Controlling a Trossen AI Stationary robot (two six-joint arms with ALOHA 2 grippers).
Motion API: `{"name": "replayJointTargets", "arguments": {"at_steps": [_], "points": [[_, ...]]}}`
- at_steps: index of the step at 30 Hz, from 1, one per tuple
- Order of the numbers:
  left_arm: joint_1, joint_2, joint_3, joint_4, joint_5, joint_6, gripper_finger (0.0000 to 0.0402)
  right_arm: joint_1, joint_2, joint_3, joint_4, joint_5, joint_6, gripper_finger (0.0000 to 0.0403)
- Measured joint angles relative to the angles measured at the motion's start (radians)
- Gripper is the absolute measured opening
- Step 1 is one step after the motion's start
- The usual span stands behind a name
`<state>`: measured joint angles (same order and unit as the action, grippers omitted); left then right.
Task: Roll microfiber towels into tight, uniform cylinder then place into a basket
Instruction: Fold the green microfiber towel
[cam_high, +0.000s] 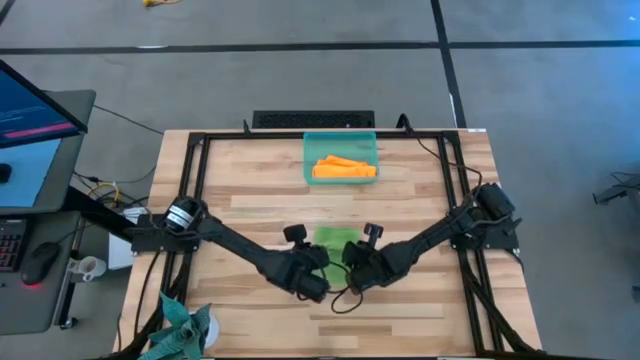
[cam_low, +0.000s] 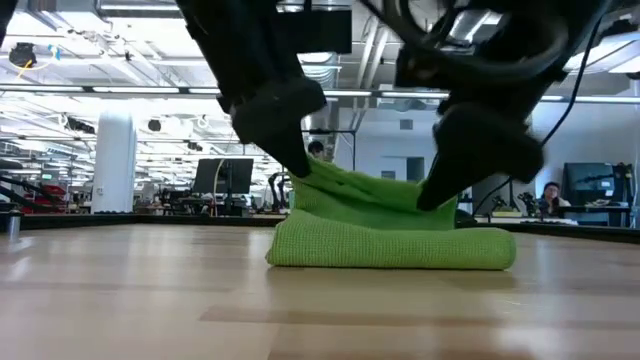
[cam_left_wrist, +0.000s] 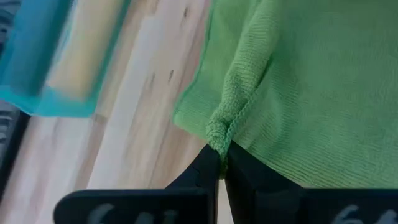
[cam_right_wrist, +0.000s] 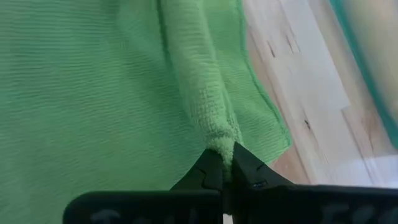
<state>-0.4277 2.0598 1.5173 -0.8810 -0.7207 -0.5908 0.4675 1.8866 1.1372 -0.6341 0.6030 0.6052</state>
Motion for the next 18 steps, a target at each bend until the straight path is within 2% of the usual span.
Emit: {"name": "replayJointTargets", "arguments": {"at_steps": [4, 9, 14, 18], "points": [[0.015, 0.0, -0.022, 0.04, 0.079, 0.03, 0.0002, -0.004, 0.0, -0.006, 0.019, -0.01, -0.012, 0.0016], [0.013, 0.0, -0.029, 0.06, 0.087, 0.051, 0.001, -0.004, 0.0, -0.007, 0.024, -0.036, -0.029, 0.0011], [0.012, 0.0, -0.031, 0.045, 0.089, 0.05, 0.0045, -0.011, 0.0, -0.009, 0.017, -0.033, -0.029, 0.0027], [0.013, 0.0, -0.031, 0.048, 0.088, 0.05, 0.0085, -0.032, 0.0, -0.009, 0.019, -0.028, -0.038, 0.0019]]}}
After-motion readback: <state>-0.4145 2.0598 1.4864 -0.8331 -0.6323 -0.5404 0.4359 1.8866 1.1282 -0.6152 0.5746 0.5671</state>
